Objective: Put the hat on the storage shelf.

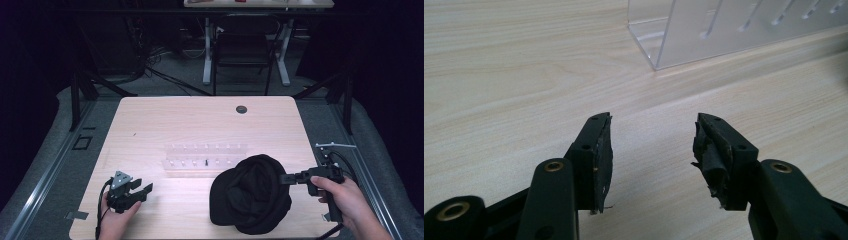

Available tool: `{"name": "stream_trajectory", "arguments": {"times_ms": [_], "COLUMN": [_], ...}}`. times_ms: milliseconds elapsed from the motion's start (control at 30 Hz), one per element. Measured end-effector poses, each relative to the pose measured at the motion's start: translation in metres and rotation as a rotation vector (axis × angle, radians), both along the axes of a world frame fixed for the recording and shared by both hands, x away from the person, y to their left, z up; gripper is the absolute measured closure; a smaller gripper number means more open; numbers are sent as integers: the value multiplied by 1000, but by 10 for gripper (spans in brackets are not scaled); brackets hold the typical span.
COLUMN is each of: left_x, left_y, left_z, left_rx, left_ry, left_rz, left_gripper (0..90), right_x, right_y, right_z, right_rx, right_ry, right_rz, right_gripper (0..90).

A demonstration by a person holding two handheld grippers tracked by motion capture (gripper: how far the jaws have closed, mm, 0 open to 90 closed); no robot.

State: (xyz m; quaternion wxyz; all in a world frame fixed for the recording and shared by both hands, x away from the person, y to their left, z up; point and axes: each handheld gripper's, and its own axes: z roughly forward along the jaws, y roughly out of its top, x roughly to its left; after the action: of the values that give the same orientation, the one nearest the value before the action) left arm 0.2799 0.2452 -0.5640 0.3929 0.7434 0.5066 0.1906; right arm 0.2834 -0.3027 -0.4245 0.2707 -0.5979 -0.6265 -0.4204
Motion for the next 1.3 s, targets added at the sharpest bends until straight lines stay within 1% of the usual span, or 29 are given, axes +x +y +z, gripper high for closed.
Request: {"name": "stream_trajectory", "arguments": {"times_ms": [67, 167, 300, 333, 400, 433, 533, 767, 1033, 1067, 1133, 1200, 1300], "left_x": [0, 0, 0, 0, 0, 0, 0, 0, 1, 1, 1, 1, 1], "left_y": [0, 0, 0, 0, 0, 0, 0, 1, 0, 0, 0, 1, 0], "left_z": [0, 0, 0, 0, 0, 0, 0, -1, -2, -2, -2, -2, -2], "left_rx": [0, 0, 0, 0, -1, -1, -1, -15, -11, -11, -12, -12, -13], "left_ry": [0, 0, 1, 1, 2, 1, 2, -7, -7, -7, -7, -7, -5], "left_rz": [0, 0, -2, -2, -2, -1, -2, -4, -11, -11, -12, -12, -13], "left_gripper": [494, 494, 493, 493, 493, 493, 491, 464, 439, 439, 434, 434, 433], "right_x": [0, 0, 0, 0, 0, 0, -1, -1, -1, -1, -1, 0, 0], "right_y": [2, 3, 5, 5, 5, 6, 6, 5, -1, -1, -2, -3, -4], "right_z": [3, 5, 9, 9, 11, 14, 18, 31, 44, 44, 49, 50, 55], "right_rx": [9, 20, 49, 49, 61, 75, 90, 94, 104, 104, 107, 110, 116], "right_ry": [-9, -9, -15, -15, -22, -31, -44, -75, -108, -108, -113, -119, -127], "right_rz": [7, 9, 4, 4, 9, 7, 7, 3, -24, -24, -36, -30, -38], "right_gripper": [883, 884, 884, 884, 884, 884, 884, 884, 884, 884, 884, 884, 884]}}
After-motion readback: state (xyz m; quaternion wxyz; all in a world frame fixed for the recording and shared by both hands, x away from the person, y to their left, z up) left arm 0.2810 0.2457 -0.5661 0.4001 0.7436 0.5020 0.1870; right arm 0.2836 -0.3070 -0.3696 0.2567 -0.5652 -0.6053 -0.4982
